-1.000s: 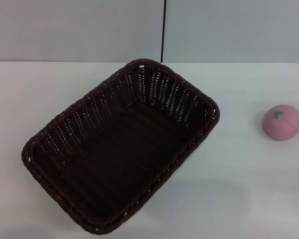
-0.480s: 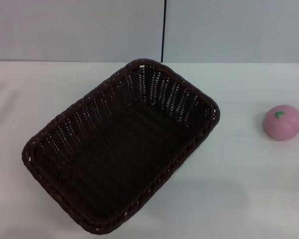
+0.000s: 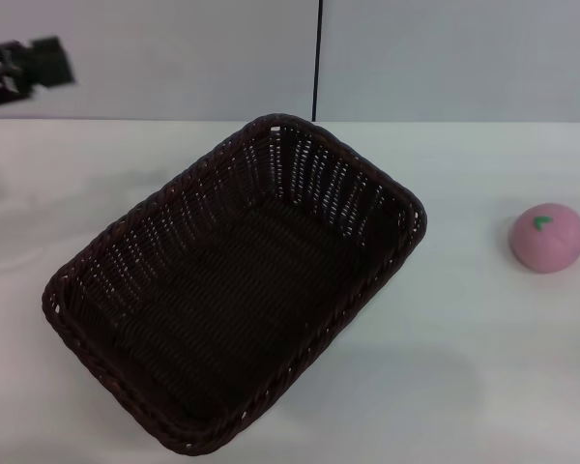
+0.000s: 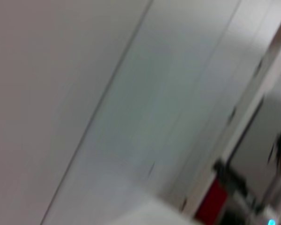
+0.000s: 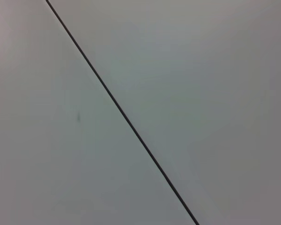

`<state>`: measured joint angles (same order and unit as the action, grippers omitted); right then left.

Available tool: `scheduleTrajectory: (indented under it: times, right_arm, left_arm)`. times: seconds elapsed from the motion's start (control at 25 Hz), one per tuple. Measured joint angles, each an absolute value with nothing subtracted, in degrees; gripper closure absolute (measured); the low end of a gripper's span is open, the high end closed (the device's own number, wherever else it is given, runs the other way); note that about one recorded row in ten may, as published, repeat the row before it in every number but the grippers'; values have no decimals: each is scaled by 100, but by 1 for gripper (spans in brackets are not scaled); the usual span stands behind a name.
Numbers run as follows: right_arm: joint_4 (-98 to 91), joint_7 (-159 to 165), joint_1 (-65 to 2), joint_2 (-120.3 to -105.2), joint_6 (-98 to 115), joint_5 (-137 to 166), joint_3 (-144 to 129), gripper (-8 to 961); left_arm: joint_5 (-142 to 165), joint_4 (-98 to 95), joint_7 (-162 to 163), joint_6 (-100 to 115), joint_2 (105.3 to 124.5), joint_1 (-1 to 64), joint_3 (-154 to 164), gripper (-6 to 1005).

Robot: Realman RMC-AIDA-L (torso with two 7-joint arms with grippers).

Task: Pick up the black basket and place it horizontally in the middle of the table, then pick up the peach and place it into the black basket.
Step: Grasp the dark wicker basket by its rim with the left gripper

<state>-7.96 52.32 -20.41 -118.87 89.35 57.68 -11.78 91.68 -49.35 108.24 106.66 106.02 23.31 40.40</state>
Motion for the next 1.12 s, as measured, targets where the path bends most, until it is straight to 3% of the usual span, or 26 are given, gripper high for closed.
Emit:
scheduleTrajectory:
  times: [0.24,0.32,0.44,0.56,0.84,1.12]
  right_arm:
    - [-747,5235,-2005,-11890,8948,5775,-1177,461]
    - [-728,5237,-1994,-11892,8943,5775,-1179,461]
    - [-679,5236,-1984,-11892,8937,5775,-1164,461]
    - [-659,5234,-1981,-11892,8936,5774,-1144,461]
    - [-596,5227,-1934,-11892,8931,5755,-1122,460]
    - [-587,5225,-1909,-11891,8929,5751,-1124,460]
  left_arm:
    - [10941,-6484,11602,10327,10943,2773,4049,392]
    - [10941,-6484,11602,10327,10943,2773,4049,393]
    - [12211,-7129,12026,10097,11193,3067,4097,393]
    - [12556,-7181,12091,10083,11269,3169,4099,392]
    - [13572,-7307,12114,9942,11742,3437,4266,392]
    - [13743,-7315,12333,9602,11790,3350,4896,393]
